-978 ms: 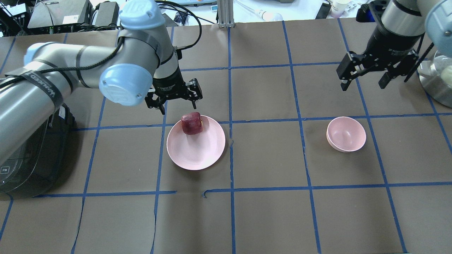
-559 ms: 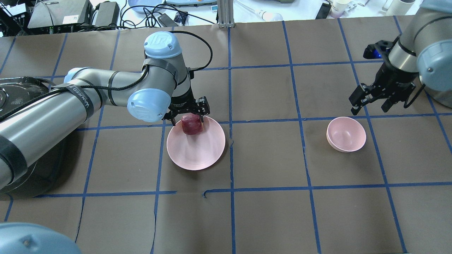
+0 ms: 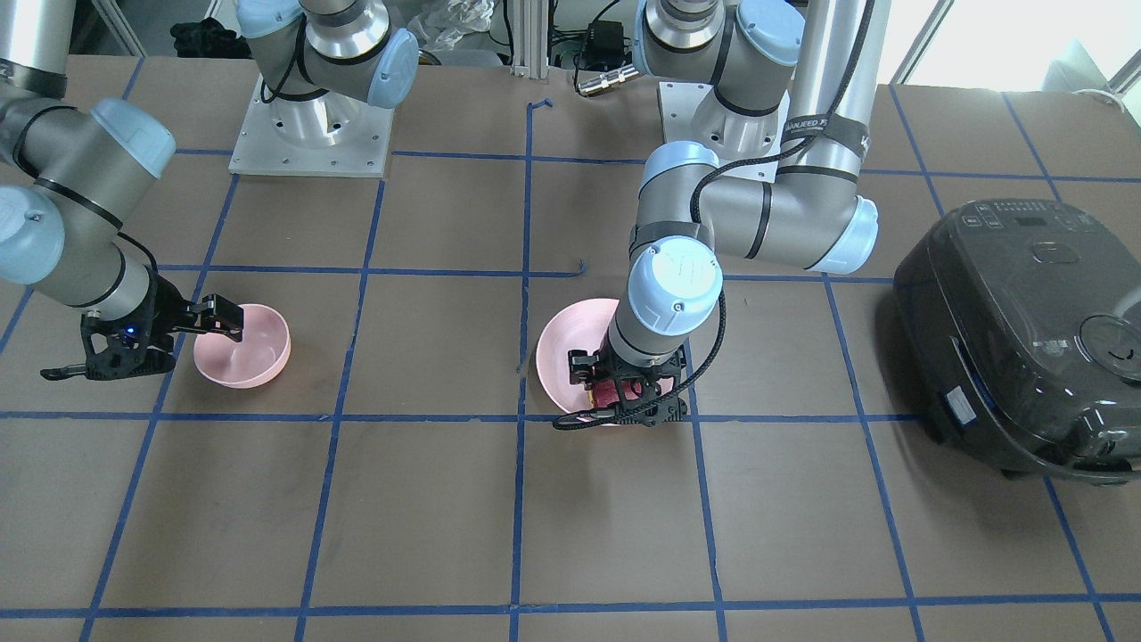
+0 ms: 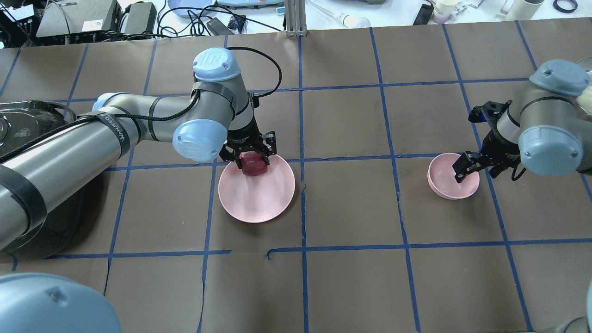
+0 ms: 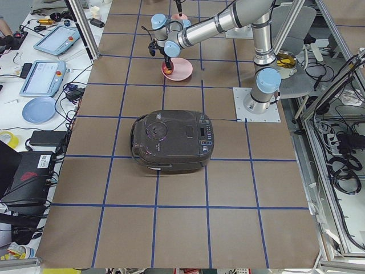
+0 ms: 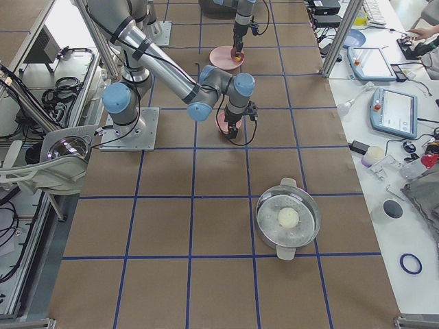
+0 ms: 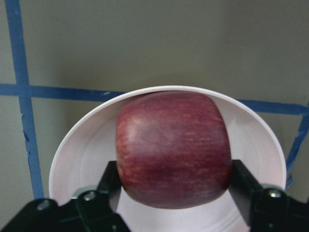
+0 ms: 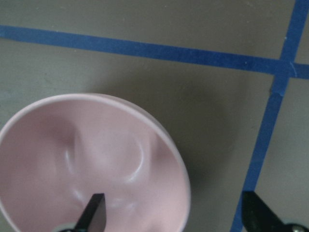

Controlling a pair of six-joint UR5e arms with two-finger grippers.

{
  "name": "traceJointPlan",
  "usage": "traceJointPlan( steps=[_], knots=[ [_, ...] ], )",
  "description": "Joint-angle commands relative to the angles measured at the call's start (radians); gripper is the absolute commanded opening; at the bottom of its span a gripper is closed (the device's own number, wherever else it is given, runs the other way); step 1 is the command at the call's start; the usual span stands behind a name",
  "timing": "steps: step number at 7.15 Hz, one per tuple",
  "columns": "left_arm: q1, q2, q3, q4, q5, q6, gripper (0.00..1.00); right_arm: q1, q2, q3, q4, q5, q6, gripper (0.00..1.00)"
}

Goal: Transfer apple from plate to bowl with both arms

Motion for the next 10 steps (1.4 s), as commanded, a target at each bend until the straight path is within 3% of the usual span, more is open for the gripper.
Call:
traceJointPlan(
  steps=[1, 2, 3, 6, 7, 8, 10],
  knots=[
    [0.0, 0.019, 0.007, -0.001, 0.004, -0.002, 0.0, -0.003, 0.037, 0.002, -0.049, 0.004, 0.006, 0.59],
    [0.0, 0.029, 0.022, -0.002, 0.005, -0.004, 0.0, -0.002, 0.037, 0.005, -0.052, 0.001, 0.003, 0.25],
    [0.0, 0.043, 0.045, -0.017, 0.007, -0.002, 0.0, -0.002, 0.035, 0.003, -0.052, -0.002, -0.003, 0.0],
    [0.014, 0.066, 0.155, -0.152, 0.004, -0.028, 0.0, -0.002, 0.022, -0.003, -0.034, 0.015, 0.03, 0.0],
    [0.014, 0.078, 0.188, -0.203, -0.002, -0.04, 0.0, 0.015, 0.017, -0.032, -0.017, 0.109, 0.097, 0.0],
    [0.012, 0.091, 0.199, -0.209, -0.008, -0.068, 0.0, 0.051, 0.014, -0.055, 0.062, 0.194, 0.156, 0.0],
    [0.002, 0.097, 0.203, -0.209, -0.033, -0.146, 0.0, 0.235, 0.012, -0.104, 0.068, 0.204, 0.376, 0.0]
  ],
)
